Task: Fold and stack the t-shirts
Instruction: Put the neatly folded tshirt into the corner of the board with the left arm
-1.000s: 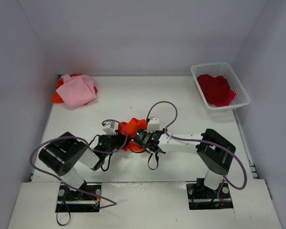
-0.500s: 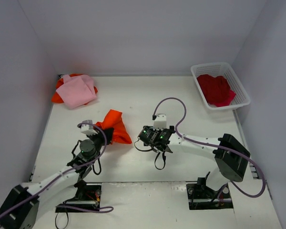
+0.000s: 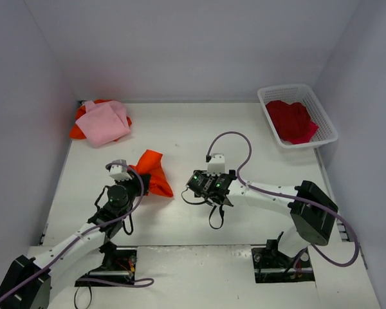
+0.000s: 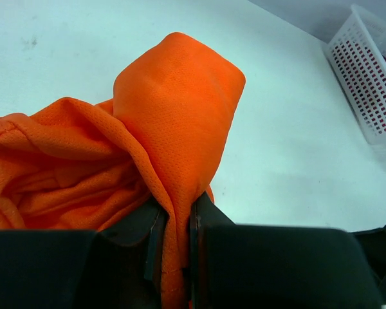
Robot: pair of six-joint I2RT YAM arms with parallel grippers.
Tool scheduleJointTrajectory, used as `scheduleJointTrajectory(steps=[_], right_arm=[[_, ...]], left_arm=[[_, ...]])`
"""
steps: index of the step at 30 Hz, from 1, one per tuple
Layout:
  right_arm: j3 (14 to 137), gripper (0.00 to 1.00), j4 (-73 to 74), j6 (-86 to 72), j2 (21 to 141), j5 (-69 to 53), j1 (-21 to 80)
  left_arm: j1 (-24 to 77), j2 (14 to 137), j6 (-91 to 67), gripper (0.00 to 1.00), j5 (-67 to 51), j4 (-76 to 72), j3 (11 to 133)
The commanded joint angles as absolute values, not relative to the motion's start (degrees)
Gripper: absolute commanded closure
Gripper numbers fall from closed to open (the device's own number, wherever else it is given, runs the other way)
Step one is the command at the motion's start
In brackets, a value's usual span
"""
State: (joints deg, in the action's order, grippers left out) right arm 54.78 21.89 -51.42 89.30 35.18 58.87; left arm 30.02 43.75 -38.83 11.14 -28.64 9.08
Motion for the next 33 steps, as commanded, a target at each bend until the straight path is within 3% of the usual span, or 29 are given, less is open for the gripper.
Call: scheduleJointTrajectory(steps=[1,21,33], right_arm=[[54.67,0.00,23.29,-52.82,85.26,37.97,59.15],[54.49,0.00,23.29,-53.26,80.25,39.20,62.66],[55.46,0.00,23.38,-52.74,79.72,39.73,64.34]], left_arm=[[29.18,47.36,-35.42,1.00,7.65,-37.25,16.52],[6.87,65.28,-37.35,1.00,-17.37,-41.04,39.80],[-4.04,75.84,-41.57,1.00,-25.04,-41.49,51.67]])
